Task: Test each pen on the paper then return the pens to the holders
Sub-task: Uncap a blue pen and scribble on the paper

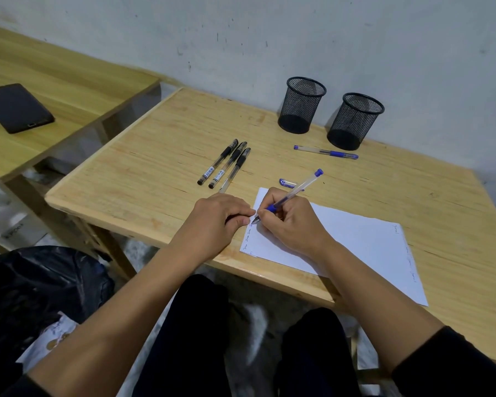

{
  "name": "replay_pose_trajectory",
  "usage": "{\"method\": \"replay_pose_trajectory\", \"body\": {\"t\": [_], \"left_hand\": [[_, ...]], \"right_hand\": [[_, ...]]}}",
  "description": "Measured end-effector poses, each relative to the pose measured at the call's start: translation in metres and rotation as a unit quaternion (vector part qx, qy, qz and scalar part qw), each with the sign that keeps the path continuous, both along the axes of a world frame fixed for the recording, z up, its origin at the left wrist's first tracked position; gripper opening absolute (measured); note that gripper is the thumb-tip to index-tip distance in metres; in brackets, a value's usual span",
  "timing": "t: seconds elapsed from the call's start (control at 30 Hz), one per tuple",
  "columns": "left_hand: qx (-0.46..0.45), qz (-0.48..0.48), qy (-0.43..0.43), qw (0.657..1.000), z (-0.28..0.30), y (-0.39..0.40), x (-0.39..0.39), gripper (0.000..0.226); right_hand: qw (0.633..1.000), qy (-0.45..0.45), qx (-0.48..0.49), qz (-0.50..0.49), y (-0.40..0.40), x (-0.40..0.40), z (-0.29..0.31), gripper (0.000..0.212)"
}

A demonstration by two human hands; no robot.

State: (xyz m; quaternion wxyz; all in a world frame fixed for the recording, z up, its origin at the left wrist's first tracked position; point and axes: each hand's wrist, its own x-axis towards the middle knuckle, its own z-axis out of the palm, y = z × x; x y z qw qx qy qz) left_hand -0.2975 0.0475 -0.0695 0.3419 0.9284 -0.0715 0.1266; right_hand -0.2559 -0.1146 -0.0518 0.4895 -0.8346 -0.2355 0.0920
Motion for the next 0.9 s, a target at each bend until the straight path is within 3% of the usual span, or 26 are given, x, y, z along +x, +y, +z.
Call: {"method": "replay_pose_trajectory", "body": {"t": [0.53,0.7,0.9], "left_hand": [[0.010,0.006,0.009,1.000,0.002,0.000,-0.001,0.022],[-0.014,0.011,0.033,0.999,0.008,-0.002,0.000,0.021],[-0.050,0.007,0.041,0.998,0.030,-0.027,0.033,0.026]], "right_hand": [[1.000,-0.005,0.010,-0.025,0.001,-0.001,0.004,0.013],[0.982,0.057,0.129,-0.127,-0.007,0.002,0.013,0.015],[0.934,0.091,0.236,-0.252,-0.037,0.005,0.030,0.009]]}}
